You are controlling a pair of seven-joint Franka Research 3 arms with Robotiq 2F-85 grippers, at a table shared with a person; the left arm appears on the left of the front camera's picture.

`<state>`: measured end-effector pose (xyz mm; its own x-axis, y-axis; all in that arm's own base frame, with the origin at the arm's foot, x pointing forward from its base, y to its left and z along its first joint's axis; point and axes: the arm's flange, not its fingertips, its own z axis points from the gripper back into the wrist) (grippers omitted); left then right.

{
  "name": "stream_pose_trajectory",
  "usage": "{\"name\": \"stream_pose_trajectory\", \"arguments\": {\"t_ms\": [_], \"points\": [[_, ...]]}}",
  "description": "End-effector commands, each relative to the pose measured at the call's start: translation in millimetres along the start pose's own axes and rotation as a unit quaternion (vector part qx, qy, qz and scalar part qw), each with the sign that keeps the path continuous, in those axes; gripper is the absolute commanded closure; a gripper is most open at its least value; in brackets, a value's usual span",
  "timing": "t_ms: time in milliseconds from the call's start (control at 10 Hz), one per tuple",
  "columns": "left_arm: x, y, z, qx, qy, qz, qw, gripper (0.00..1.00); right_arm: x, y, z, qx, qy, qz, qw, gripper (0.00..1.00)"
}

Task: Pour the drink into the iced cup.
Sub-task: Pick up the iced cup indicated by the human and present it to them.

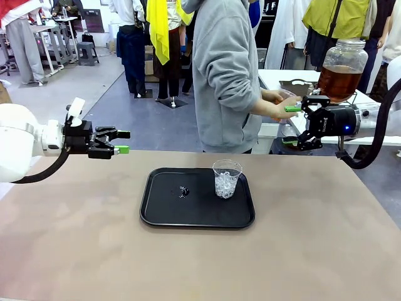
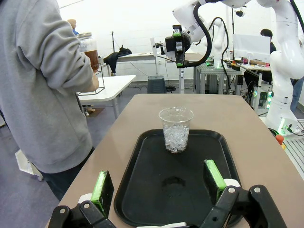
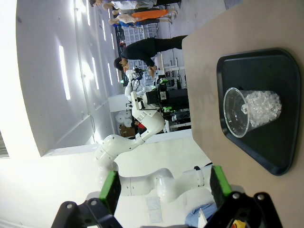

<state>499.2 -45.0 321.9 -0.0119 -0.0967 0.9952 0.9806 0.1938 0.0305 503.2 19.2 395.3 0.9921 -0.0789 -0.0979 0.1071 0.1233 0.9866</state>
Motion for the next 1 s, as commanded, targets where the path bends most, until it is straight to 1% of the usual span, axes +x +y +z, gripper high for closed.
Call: {"name": "stream_pose_trajectory", "arguments": {"t_ms": [0, 900], "points": [[2.0, 0.7, -0.3, -0.002, -0.001, 0.001, 1.000, 0.00, 0.2, 1.7, -0.1, -0.001, -0.003, 0.001, 1.000, 0.00], [2.0, 0.7, -0.3, -0.002, -0.001, 0.001, 1.000, 0.00, 0.2, 1.7, -0.1, -0.001, -0.003, 0.001, 1.000, 0.00]]}}
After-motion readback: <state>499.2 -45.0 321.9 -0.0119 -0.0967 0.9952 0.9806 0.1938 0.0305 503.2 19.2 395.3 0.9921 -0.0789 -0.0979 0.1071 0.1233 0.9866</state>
